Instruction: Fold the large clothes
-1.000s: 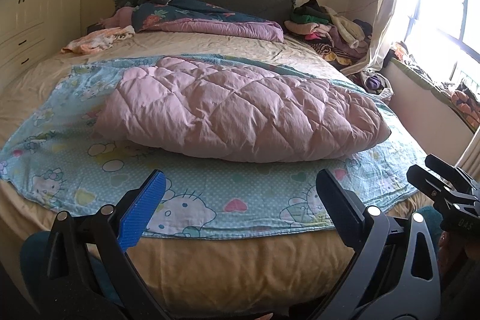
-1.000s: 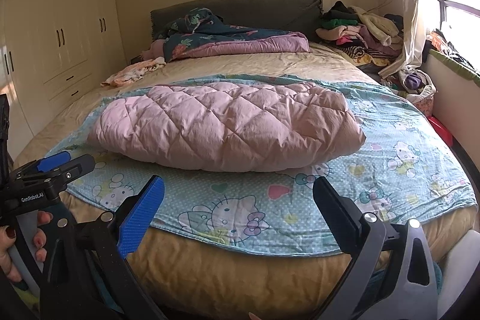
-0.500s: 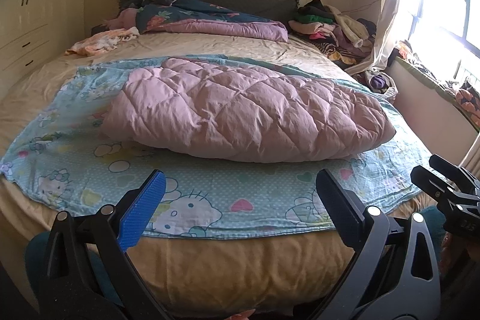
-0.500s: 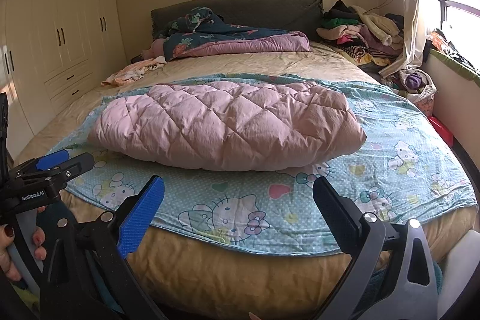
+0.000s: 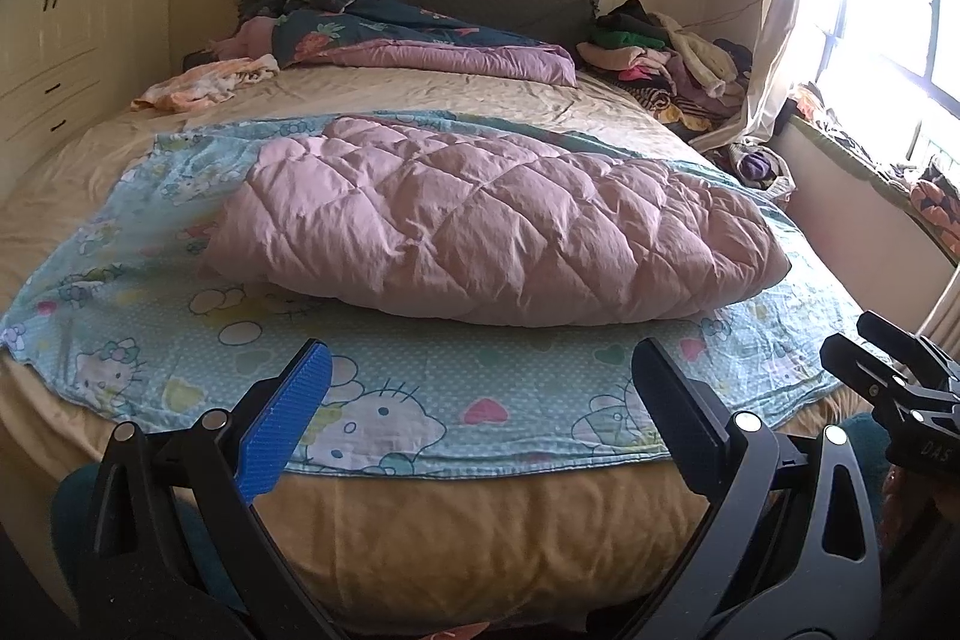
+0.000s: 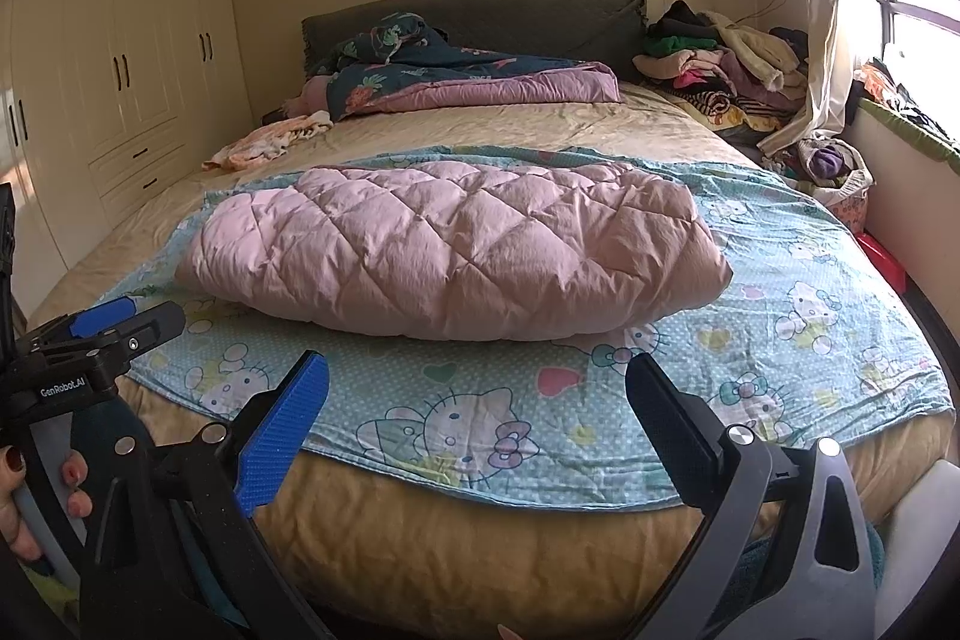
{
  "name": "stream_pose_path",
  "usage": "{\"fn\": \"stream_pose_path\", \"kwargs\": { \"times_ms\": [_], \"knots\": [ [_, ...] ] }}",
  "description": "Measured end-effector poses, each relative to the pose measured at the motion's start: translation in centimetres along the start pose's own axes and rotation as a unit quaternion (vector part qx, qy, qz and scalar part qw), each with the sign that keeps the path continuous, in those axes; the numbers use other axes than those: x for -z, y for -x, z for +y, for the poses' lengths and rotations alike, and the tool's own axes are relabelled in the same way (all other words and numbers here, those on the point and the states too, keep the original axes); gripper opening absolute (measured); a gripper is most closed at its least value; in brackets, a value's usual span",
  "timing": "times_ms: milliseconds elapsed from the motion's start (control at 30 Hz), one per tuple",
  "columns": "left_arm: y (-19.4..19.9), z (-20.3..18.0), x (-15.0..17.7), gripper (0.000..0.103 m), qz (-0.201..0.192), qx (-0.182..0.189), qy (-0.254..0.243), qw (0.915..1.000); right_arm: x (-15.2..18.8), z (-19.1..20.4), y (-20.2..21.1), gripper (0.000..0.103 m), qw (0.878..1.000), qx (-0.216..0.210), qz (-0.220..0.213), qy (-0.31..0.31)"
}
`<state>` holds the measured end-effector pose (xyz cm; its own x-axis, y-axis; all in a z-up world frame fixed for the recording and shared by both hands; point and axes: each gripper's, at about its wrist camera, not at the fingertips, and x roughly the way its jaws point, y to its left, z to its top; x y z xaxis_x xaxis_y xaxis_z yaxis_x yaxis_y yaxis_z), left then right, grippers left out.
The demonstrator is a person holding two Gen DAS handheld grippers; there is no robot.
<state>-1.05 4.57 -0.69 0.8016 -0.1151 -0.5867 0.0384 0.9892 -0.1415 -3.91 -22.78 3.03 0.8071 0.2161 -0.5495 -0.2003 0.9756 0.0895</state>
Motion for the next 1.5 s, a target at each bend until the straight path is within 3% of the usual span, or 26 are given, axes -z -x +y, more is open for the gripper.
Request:
{"fn": "stream_pose_path", "kwargs": {
  "times_ms": [600,1167,1500],
  "knots": [
    [0.2,-0.1,-0.1,0.094,-0.003,0.003,0.000,1.0000,0.1,0.1,-0.1,0.099,1.000,0.002,0.003,0.005],
    [0.1,0.8,-0.1,0.094,0.008,-0.016,0.009,0.9998,0.5,0.4,-0.6,0.099,1.000,0.008,0.018,0.020],
    [-0.2,3.3,-0.8,0.094,0.009,-0.037,0.041,0.9984,-0.1,-2.5,0.0,0.099,0.999,0.032,0.005,-0.013]
  ]
}}
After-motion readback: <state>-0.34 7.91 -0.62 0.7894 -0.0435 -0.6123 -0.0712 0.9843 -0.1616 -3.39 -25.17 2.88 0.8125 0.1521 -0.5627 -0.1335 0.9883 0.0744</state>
